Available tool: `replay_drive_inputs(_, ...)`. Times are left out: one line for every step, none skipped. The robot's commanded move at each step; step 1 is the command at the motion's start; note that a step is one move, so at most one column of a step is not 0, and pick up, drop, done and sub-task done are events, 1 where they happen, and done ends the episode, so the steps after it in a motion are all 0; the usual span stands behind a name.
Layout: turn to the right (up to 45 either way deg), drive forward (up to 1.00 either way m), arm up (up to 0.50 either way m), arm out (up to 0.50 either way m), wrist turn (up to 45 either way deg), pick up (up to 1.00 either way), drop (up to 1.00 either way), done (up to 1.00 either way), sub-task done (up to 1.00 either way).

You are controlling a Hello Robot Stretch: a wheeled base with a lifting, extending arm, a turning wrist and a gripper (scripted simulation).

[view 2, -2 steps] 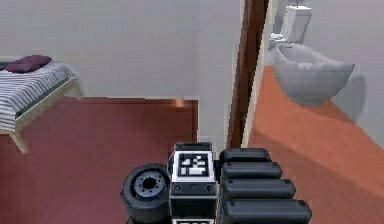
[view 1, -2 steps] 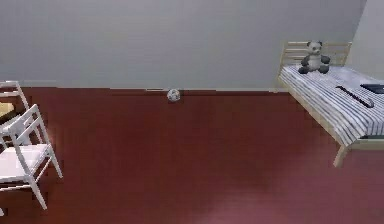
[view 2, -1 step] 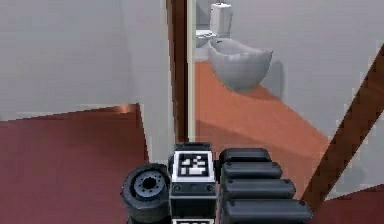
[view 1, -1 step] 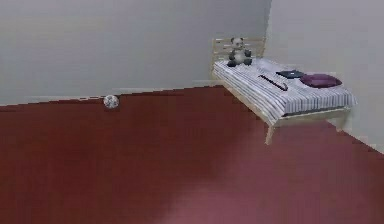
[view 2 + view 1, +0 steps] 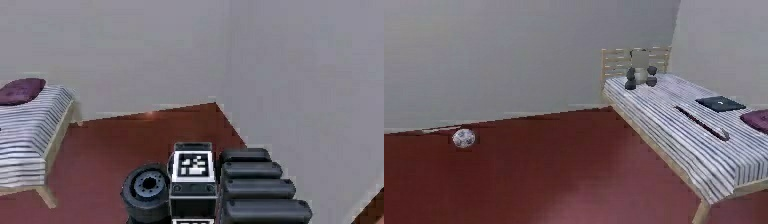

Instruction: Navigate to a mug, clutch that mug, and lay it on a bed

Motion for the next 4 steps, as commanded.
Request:
replay_drive_inputs(0.0,1.00,0.00,0.00,0.0,0.00,0.00,0.00,0.00)
replay_drive_inputs(0.0,0.80,0.00,0.00,0.0,0.00,0.00,0.00,0.00)
replay_drive_inputs(45.0,0.00,0.00,0.00,0.0,0.00,0.00,0.00,0.00)
replay_drive_inputs(45.0,0.00,0.00,0.00,0.0,0.00,0.00,0.00,0.00)
